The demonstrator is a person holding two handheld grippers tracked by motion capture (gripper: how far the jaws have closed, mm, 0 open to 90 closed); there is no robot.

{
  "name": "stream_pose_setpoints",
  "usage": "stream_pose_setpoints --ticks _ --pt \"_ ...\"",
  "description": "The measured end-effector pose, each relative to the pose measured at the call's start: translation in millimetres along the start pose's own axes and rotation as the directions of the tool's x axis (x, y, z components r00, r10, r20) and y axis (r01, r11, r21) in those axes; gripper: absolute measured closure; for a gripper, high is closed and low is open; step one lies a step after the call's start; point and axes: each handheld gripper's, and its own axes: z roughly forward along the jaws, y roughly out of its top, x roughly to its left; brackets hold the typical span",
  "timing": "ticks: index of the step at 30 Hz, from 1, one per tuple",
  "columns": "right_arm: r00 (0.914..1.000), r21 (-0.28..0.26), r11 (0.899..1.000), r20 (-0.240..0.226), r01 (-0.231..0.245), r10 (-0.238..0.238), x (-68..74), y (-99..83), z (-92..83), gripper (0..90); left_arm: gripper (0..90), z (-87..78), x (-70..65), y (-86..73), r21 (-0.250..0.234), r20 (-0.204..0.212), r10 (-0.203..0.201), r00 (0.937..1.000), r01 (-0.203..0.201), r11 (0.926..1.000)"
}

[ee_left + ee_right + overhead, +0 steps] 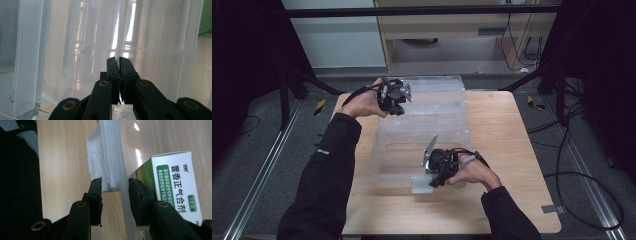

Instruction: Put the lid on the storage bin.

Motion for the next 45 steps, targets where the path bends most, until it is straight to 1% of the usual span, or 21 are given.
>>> stream_pose_setpoints --ticks 5,6,9,12,16,19,23,25,31,33,36,37,38,39,40,41,42,43,44,45 --pt "1.0 0.017 1.0 0.001 -0.008 0.008 0.8 1.7 0.1 64.9 87.8 -2.2 -0.7 0.4 -0.007 0.006 0.004 1.0 -0.004 1.0" --pt "1.0 0.014 1.0 0.007 -0.007 0.007 1.1 1.6 0.4 64.9 87.9 -2.5 -0.9 0.6 -0.009 0.006 0.009 0.9999 -0.009 0.9999" --pt "1.0 0.005 1.0 0.004 -0.002 0.002 0.4 0.5 0.7 65.0 88.5 -4.8 -0.9 0.8 -0.021 0.019 0.019 0.9996 -0.018 0.9996" --pt "1.0 -0.004 1.0 0.008 -0.003 0.003 0.8 -0.4 1.0 65.1 88.7 -7.9 -1.9 0.4 -0.029 0.032 0.022 0.9993 -0.021 0.9994" --pt "1.0 0.001 1.0 0.005 -0.007 0.007 1.0 0.1 1.0 65.2 88.9 -11.7 -6.6 1.7 -0.03 0.031 0.032 0.999 -0.031 0.9991" --pt "0.9999 -0.005 1.0 0.01 -0.003 0.003 0.9 -0.7 1.1 65.2 89.0 -14.9 -10.5 1.1 -0.037 0.021 0.045 0.9988 -0.045 0.9983" --pt "0.9999 -0.01 1.0 0.012 -0.002 0.002 1.3 -2.0 0.9 65.4 89.0 -19.0 -17.1 -0.3 -0.059 0.002 0.057 0.9984 -0.057 0.9966" --pt "0.9999 -0.008 1.0 0.016 0.001 -0.001 1.9 -1.6 0.9 65.3 89.0 -21.5 -20.2 -1.2 -0.067 -0.016 0.064 0.9978 -0.065 0.9956" --pt "0.9996 -0.008 1.0 0.029 0.005 -0.005 4.1 -1.9 0.7 65.4 89.1 -27.6 -34.3 -1.0 -0.072 -0.02 0.061 0.9979 -0.063 0.9954" --pt "0.9994 -0.01 1.0 0.034 0.006 -0.006 4.9 -2.1 0.8 65.4 89.0 -29.4 -39.1 0.1 -0.069 -0.033 0.066 0.9973 -0.068 0.9952" --pt "0.9993 -0.016 1.0 0.038 0.006 -0.006 5.5 -2.4 1.0 65.3 89.0 -32.7 -45.8 -0.7 -0.071 -0.078 0.08 0.9937 -0.086 0.9938" --pt "0.9993 -0.019 1.0 0.035 0.01 -0.009 5.4 -2.9 0.8 65.3 89.0 -33.4 -48.2 -1.5 -0.078 -0.085 0.078 0.9934 -0.084 0.9934" --pt "0.9994 -0.018 1.0 0.035 0.008 -0.007 5.8 -3.0 0.6 65.4 89.0 -33.8 -50.5 -2.2 -0.082 -0.081 0.076 0.9938 -0.083 0.9932" --pt "0.9993 -0.016 1.0 0.036 0.005 -0.005 6.0 -3.1 0.5 65.3 89.0 -32.8 -45.4 0.9 -0.083 -0.021 0.188 0.9819 -0.189 0.9784" --pt "0.9993 -0.015 1.0 0.038 0.003 -0.003 6.6 -3.1 0.4 65.3 89.0 -32.3 -66.7 -5.8 -0.083 0.032 -0.08 0.9963 0.083 0.9931" --pt "0.9992 -0.017 1.0 0.041 0.002 -0.002 6.9 -3.2 0.5 65.2 89.0 -33.2 -65.8 -5.1 -0.083 0.022 -0.035 0.9991 0.037 0.9959" --pt "0.999 -0.016 1.0 0.043 0.009 -0.009 6.5 -3.0 0.6 65.2 89.0 -33.9 -67.9 -5.0 -0.08 0.021 -0.033 0.9992 0.034 0.9962" --pt "0.9988 -0.016 1.0 0.047 0.011 -0.011 6.6 -3.1 0.7 65.2 89.0 -33.9 -70.4 -5.3 -0.084 0.024 -0.04 0.9989 0.041 0.9956" --pt "0.9989 -0.018 1.0 0.046 0.011 -0.01 6.5 -3.1 0.7 65.2 89.0 -34.6 -72.2 -5.4 -0.082 0.019 -0.032 0.9993 0.034 0.9961" --pt "0.9988 -0.018 1.0 0.047 0.013 -0.012 6.7 -3.2 0.7 65.2 88.9 -34.7 -73.9 -5.5 -0.084 0.019 -0.035 0.9992 0.036 0.9958"
